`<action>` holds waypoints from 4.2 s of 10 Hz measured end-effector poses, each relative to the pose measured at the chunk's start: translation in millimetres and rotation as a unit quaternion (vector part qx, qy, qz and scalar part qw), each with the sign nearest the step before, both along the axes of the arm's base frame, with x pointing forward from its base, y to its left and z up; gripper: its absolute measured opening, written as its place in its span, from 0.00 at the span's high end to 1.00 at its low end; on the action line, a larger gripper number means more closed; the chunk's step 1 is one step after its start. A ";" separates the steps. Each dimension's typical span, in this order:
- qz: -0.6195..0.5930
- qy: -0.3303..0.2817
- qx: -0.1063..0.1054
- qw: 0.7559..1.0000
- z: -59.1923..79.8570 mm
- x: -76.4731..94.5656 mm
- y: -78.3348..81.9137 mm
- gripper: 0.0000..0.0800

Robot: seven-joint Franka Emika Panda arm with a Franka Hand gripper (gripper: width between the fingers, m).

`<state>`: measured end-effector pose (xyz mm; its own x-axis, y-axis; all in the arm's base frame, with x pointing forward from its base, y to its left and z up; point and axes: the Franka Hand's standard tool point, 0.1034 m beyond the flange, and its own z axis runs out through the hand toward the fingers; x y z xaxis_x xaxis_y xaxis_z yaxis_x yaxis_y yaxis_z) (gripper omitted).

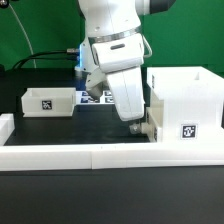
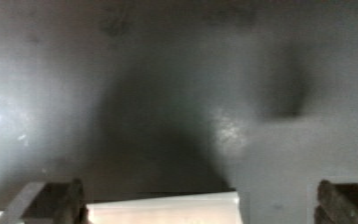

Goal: Assemble drawer

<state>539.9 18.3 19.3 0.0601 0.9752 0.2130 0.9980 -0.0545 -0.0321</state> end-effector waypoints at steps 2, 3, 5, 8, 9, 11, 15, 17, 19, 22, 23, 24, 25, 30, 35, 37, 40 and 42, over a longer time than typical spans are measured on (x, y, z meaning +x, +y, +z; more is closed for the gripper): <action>-0.016 -0.003 -0.003 1.000 3.9 1.4 -18.7 0.19; -0.025 -0.004 -0.006 1.000 6.7 -0.1 -31.6 0.19; -0.043 -0.004 -0.013 0.999 16.7 -11.1 -55.5 0.19; -0.066 -0.004 -0.021 0.998 28.0 -27.7 -87.2 0.19; -0.069 0.002 -0.022 0.997 30.5 -29.7 -91.0 0.19; -0.069 0.010 -0.020 0.997 29.7 -32.3 -90.3 0.19; -0.180 0.033 -0.021 0.983 29.7 -32.3 -89.6 0.19; -0.261 0.030 -0.016 0.965 28.9 -35.2 -98.8 0.19; -0.354 0.027 -0.014 0.935 30.1 -53.3 -116.8 0.19; -0.484 0.021 -0.017 0.874 37.3 -85.0 -139.0 0.19; -0.531 0.023 -0.017 0.847 39.7 -93.3 -142.2 0.19; -0.558 0.029 -0.015 0.829 40.7 -98.1 -142.6 0.19; -0.568 0.032 -0.014 0.822 39.8 -96.1 -141.6 0.19; -0.684 0.058 0.000 0.727 38.2 -97.7 -139.8 0.19; -0.707 0.046 -0.021 0.706 18.5 -154.2 -126.8 0.19; -0.700 0.047 -0.021 0.712 17.3 -154.7 -123.0 0.19; -0.701 0.047 -0.021 0.712 17.2 -154.9 -123.2 0.19; -0.701 0.032 -0.019 0.712 11.7 -156.1 -122.3 0.19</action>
Offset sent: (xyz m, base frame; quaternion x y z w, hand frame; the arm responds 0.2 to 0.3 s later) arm -0.0227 -0.0418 0.0199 -0.0155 0.0046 0.0265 0.9995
